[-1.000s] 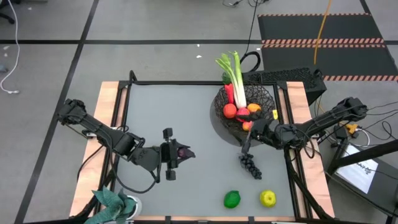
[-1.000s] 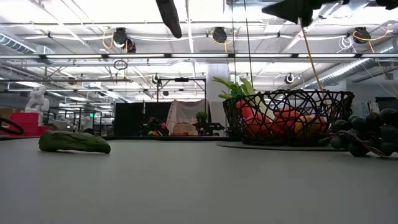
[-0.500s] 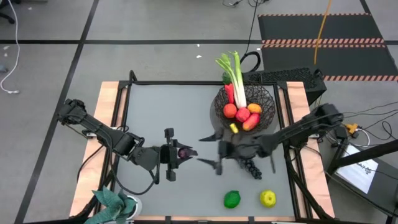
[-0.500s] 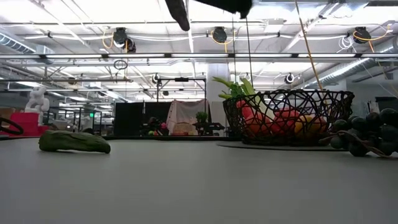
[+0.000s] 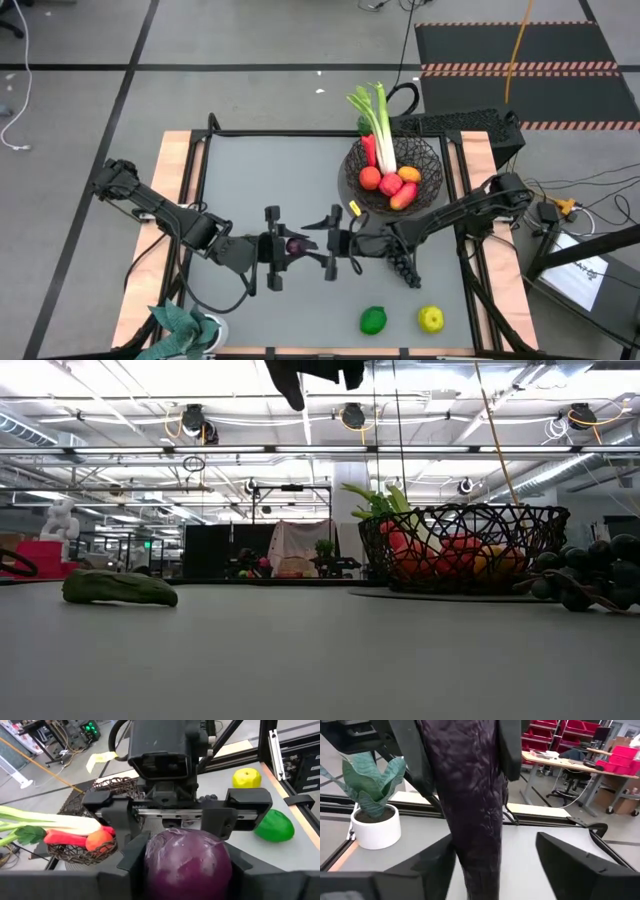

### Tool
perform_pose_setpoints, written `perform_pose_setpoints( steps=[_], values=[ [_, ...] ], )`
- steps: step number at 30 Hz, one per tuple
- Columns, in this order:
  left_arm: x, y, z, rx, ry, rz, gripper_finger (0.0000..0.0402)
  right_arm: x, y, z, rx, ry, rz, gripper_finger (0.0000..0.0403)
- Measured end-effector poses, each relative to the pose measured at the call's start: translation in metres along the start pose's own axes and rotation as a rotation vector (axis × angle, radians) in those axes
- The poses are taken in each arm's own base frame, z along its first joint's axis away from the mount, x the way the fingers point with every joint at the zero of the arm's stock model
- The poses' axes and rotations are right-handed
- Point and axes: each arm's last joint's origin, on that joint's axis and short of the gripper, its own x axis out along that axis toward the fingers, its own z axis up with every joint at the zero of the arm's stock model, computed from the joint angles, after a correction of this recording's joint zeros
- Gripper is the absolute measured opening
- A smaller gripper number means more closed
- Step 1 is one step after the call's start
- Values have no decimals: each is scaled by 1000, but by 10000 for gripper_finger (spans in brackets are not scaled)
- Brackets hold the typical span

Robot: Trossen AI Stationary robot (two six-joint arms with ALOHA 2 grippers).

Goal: Build produce basket
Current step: Put the eggplant into the black wire basket

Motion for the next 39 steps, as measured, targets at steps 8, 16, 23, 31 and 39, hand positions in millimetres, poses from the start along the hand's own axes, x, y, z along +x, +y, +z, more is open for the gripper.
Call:
perform_pose_setpoints(
  steps=[8,16,23,31,39],
  values=[
    [-2,-3,0,15,-6,-9,213,0,-1,0,-30,1,-1,170],
    [-10,-12,1,37,-15,34,296,-6,-4,5,-64,26,2,119],
    [-28,-12,6,35,-52,141,329,-21,-11,12,-94,113,8,123],
    [-50,-1,5,-118,-41,144,330,-43,-15,17,-288,218,47,122],
    [-50,0,-3,-157,14,150,331,-55,2,12,-726,269,131,122]
  ],
)
